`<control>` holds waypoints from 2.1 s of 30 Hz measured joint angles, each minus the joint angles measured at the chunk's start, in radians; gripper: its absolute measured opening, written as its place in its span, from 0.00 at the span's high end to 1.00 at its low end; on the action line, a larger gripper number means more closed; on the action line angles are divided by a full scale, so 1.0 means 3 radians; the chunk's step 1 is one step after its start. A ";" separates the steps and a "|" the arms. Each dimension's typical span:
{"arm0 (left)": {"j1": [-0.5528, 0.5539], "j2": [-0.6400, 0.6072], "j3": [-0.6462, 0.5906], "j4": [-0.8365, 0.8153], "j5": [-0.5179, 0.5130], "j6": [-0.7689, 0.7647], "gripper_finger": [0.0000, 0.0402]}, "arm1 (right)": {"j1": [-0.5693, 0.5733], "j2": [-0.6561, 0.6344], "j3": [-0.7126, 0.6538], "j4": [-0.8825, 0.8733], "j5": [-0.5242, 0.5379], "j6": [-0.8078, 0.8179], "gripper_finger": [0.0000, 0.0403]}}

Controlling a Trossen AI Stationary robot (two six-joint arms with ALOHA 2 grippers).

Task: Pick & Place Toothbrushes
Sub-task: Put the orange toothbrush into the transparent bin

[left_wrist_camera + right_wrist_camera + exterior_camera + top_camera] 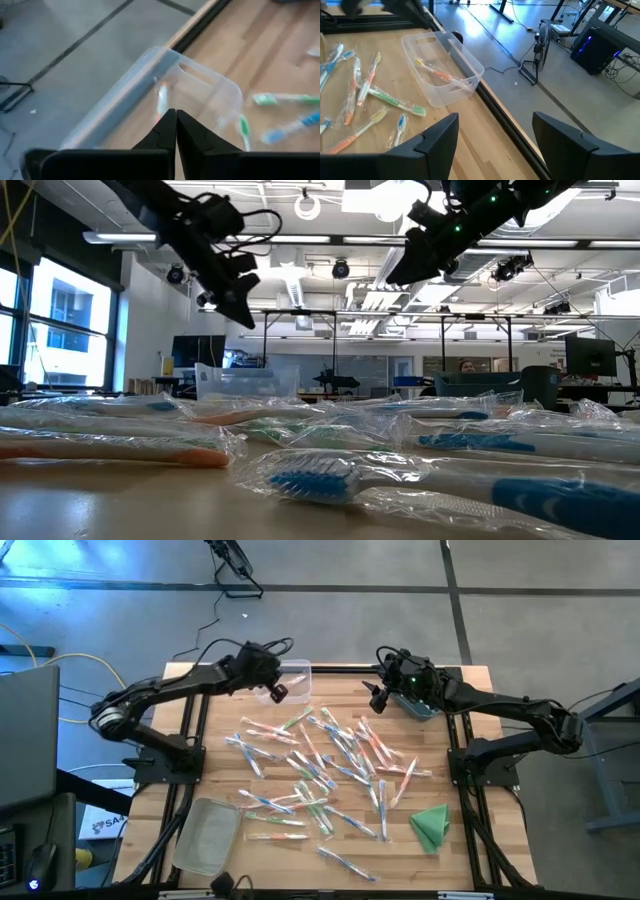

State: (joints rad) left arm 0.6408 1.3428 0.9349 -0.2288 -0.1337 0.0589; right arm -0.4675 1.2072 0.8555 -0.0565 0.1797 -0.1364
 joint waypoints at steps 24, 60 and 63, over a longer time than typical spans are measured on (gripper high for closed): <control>-0.0194 -0.2325 -0.1474 0.0595 0.0240 0.0167 1.00 | -0.0424 0.0000 0.0000 -0.0009 -0.0529 0.0033 0.40; -0.0785 -0.3765 -0.1473 -0.0291 0.0027 0.0316 1.00 | -0.0456 0.0340 0.0000 0.1078 -0.0610 -0.0094 0.40; -0.0785 -0.3765 -0.1473 -0.0246 0.0027 0.0314 1.00 | -0.0458 0.0476 0.0000 0.1257 -0.0609 -0.0095 0.40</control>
State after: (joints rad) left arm 0.4053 0.2134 0.4931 -0.3027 -0.1257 0.1532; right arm -0.6048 1.3499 0.8555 0.3207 -0.0029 -0.1650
